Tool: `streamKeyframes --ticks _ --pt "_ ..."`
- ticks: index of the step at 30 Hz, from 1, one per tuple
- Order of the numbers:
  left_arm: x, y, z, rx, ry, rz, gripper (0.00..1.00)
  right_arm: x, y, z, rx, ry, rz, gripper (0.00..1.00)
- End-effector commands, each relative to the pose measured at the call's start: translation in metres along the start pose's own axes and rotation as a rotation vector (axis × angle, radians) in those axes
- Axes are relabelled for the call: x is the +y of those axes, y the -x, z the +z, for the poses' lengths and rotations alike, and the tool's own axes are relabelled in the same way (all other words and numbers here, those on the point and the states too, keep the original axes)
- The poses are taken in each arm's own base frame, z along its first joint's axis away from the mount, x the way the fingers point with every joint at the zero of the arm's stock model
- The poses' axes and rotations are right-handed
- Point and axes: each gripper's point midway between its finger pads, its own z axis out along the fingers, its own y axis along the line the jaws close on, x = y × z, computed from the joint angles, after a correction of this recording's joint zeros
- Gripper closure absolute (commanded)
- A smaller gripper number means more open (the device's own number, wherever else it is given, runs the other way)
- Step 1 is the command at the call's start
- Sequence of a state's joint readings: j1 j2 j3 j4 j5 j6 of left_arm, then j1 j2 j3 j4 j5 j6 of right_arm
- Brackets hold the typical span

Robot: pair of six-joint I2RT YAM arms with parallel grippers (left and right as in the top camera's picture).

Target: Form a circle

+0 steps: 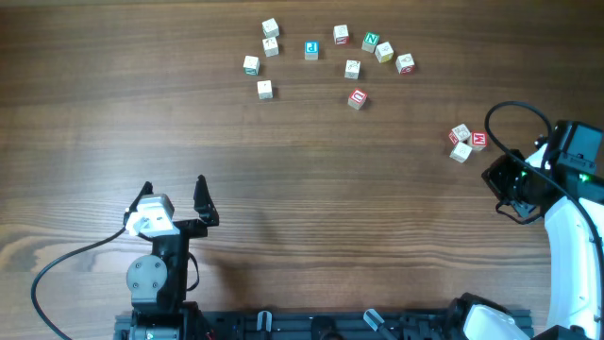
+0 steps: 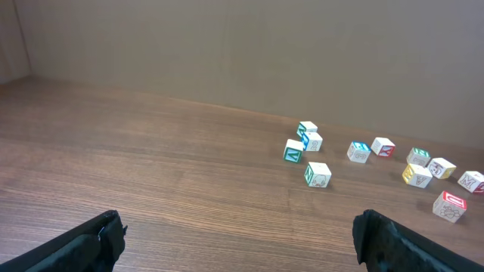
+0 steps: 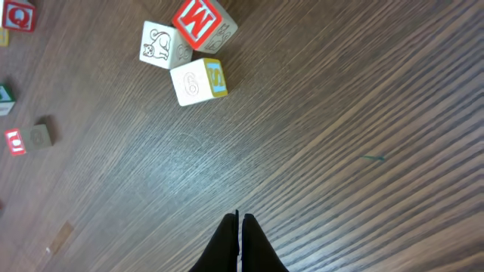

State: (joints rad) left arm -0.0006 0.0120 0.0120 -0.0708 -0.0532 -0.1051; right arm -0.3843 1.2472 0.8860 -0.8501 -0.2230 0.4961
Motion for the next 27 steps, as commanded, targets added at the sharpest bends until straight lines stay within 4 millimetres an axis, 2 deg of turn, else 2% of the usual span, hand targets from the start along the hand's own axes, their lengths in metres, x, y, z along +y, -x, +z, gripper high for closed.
streamKeyframes --ticks 1,4,7,12,15,18,27 --pt "0.000 -0.001 0.000 -0.003 -0.006 0.022 0.00 -0.004 -0.003 0.003 -0.008 -0.027 -0.013 0.95" --pt "0.000 -0.001 0.000 -0.003 -0.006 0.022 0.00 -0.007 -0.014 0.018 0.007 -0.028 0.001 0.95" --pt "0.000 -0.001 0.000 -0.003 -0.006 0.022 0.00 -0.008 -0.029 0.041 0.015 0.010 0.052 0.96" --pt "0.000 -0.001 0.000 -0.003 -0.006 0.022 0.00 0.005 -0.029 0.069 -0.071 0.116 0.100 0.95" --pt "0.000 -0.001 0.000 -0.003 -0.006 0.022 0.00 0.012 -0.027 0.074 -0.113 0.150 0.070 0.96" --pt "0.000 -0.001 0.000 -0.003 -0.006 0.022 0.00 0.005 -0.015 0.074 -0.181 0.113 0.090 0.96" --pt "0.000 -0.001 0.000 -0.003 -0.006 0.022 0.00 0.006 -0.006 0.075 -0.217 0.114 0.120 0.96"
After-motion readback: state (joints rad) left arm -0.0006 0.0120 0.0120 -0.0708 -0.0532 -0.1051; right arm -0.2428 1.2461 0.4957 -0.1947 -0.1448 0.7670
